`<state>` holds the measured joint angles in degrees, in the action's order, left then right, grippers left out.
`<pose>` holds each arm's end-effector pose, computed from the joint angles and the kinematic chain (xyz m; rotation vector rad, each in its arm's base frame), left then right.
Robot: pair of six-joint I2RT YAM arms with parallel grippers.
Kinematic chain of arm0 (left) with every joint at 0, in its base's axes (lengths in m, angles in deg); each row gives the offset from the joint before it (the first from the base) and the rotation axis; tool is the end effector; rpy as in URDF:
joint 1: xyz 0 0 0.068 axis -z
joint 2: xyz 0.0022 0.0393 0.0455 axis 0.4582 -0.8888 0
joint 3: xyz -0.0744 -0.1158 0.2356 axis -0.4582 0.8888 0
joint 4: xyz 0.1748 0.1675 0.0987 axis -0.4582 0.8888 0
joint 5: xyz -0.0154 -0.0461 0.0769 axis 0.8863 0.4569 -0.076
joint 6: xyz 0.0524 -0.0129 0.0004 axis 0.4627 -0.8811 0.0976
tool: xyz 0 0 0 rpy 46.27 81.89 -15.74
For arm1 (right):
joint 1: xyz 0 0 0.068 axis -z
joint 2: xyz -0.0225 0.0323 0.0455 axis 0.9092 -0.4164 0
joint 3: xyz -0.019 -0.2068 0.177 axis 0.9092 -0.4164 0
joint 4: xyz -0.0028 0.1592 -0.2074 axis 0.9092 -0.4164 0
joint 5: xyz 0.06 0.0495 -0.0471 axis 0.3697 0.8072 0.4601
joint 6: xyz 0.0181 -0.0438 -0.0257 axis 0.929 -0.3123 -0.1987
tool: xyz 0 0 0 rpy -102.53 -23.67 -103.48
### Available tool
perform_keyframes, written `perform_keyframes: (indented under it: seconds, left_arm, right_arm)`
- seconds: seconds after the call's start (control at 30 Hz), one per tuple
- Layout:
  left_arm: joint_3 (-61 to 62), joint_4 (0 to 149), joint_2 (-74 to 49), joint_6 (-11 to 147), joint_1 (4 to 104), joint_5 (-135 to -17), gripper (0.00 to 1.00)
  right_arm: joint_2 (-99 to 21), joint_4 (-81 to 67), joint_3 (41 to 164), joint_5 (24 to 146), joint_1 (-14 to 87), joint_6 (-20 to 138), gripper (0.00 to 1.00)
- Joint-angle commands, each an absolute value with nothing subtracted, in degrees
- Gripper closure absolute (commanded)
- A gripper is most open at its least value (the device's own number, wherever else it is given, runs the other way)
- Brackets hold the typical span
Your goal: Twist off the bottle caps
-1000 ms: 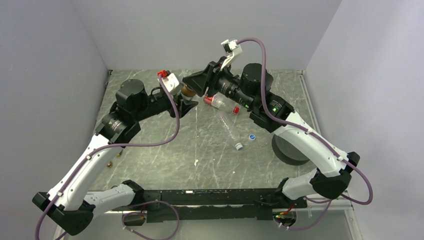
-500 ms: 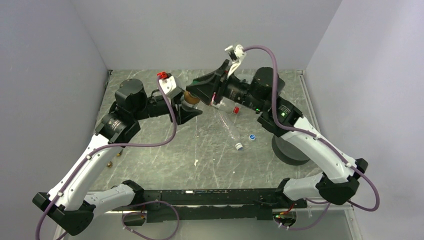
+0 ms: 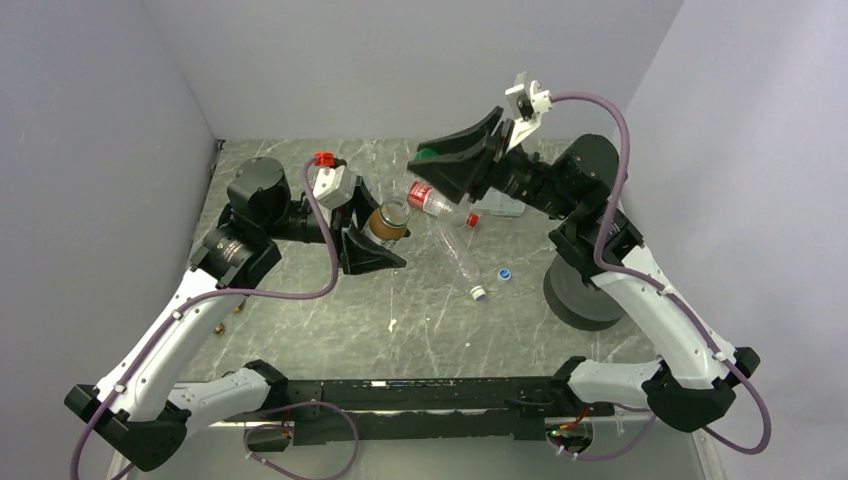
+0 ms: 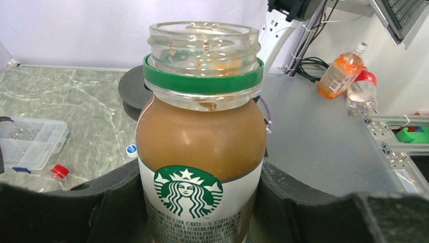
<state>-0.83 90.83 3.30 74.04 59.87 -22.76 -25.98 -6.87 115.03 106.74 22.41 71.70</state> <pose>0.1539 -0.1357 0.4554 1.2163 1.2685 -1.3426 0.1563 0.1697 0.5337 -0.7380 1.1673 1.2431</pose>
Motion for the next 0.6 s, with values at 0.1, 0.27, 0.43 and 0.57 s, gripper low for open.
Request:
perform_keyframes:
  seconds: [0.1, 0.27, 0.43, 0.57]
  left_arm:
    - [-2.6, 94.9, 5.2, 80.1, 59.9, -25.4, 1.00]
    - [-1.5, 97.6, 6.0, 83.4, 60.0, -26.1, 1.00]
    - [0.2, 98.5, 6.7, 84.4, 60.0, -26.6, 1.00]
    - [0.3, 99.0, 6.9, 85.1, 60.0, -26.9, 1.00]
  right_arm:
    - [-24.8, -29.2, 107.8, 68.1, 28.7, 76.0, 0.98]
    - [-21.2, -33.7, 90.1, 55.8, 29.9, 83.1, 0.99]
    - [-19.0, -35.9, 76.6, 51.2, 30.5, 91.2, 0.99]
    - [-20.7, -35.2, 69.2, 51.1, 30.6, 95.3, 1.00]
